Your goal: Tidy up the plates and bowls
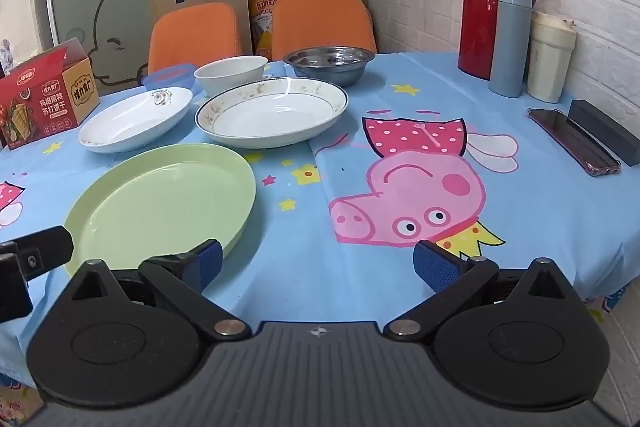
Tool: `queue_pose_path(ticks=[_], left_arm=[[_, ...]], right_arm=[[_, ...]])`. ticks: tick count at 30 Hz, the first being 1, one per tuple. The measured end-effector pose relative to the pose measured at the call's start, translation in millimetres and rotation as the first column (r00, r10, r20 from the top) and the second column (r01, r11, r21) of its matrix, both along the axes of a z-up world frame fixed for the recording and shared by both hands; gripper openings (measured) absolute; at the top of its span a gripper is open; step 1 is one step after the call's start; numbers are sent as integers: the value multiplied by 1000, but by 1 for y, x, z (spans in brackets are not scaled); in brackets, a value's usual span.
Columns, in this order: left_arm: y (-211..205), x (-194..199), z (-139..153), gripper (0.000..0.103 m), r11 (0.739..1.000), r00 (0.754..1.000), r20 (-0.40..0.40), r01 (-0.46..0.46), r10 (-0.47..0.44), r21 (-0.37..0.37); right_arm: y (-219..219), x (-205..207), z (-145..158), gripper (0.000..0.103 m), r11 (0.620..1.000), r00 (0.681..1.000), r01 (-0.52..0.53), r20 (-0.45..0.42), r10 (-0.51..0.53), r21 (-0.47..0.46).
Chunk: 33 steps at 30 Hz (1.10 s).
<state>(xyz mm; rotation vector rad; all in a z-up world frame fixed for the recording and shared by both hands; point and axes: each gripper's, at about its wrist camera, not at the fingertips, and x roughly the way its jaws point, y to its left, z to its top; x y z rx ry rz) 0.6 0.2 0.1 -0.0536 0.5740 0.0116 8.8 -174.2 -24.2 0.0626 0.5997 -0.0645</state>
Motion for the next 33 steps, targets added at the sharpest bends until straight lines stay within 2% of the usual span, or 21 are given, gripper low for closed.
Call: queue_pose_path(ticks=[8,9,33], left_arm=[[3,2,1,103,1000,1000,8,-8,8,3],[9,2,-7,103,1000,1000,6,-8,8,-4],[9,0,-3,103,1000,1000,2,-16,16,-12]], right_arm=[[7,0,0,103,1000,1000,-2,-7,2,-6],[7,0,0,103,1000,1000,-2,-7,2,-3],[14,0,-1,103,999,999,-33,-7,33,-12]])
